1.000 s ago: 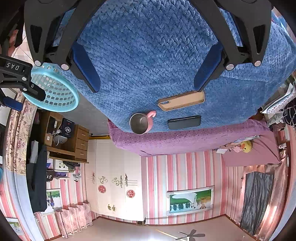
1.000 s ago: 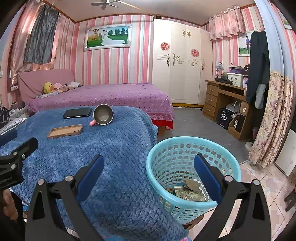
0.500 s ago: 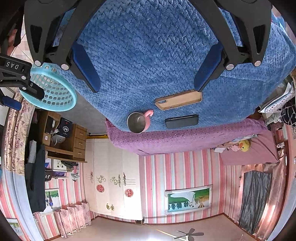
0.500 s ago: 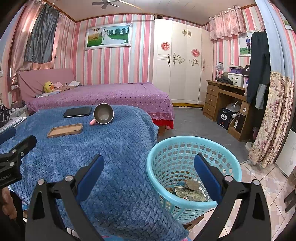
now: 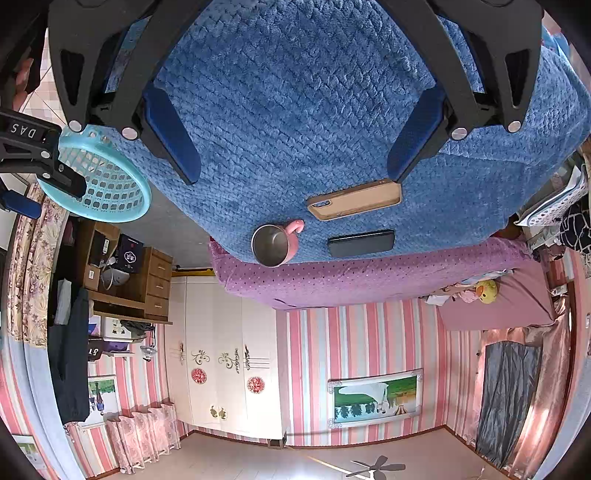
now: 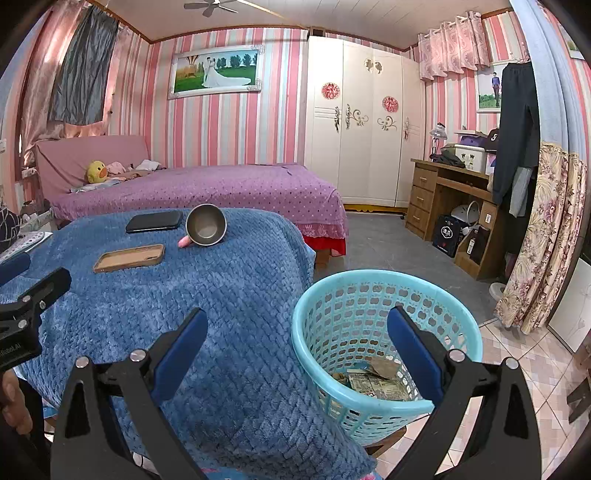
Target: Collect trash
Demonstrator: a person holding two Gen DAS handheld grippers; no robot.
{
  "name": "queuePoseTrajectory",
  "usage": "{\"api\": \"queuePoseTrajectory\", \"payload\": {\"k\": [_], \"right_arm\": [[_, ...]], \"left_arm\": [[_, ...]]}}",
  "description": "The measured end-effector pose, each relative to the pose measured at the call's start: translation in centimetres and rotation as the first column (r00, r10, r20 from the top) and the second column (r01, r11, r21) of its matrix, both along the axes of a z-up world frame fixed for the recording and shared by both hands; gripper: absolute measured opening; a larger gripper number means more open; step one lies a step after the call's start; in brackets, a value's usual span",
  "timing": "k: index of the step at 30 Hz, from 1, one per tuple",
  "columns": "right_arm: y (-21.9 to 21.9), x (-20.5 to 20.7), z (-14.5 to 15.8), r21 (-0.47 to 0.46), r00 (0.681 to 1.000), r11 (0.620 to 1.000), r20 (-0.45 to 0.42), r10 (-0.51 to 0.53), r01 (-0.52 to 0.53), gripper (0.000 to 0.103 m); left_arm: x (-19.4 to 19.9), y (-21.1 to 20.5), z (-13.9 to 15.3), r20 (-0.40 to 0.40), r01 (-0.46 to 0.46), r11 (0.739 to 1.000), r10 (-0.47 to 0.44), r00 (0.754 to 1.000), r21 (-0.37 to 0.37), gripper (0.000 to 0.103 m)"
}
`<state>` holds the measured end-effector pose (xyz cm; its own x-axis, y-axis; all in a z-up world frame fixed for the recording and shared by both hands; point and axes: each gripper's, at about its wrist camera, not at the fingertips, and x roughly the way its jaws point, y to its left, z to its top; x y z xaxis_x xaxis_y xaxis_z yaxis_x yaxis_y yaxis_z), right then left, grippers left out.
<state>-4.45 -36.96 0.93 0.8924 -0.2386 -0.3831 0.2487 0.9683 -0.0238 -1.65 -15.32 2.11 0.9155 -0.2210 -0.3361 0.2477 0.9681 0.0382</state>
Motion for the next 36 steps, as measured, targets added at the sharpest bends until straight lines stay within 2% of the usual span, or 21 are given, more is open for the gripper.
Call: {"api": "queuePoseTrajectory", "payload": {"k": [36], "right_arm": [[-0.08, 0.04, -0.15, -0.001, 1.0, 1.0, -0.004, 0.001, -0.001, 0.096]], "left_arm": [[0.31, 0.37, -0.21, -0.004, -0.004, 1.0, 0.004, 1.0, -0.003, 0.098]]}}
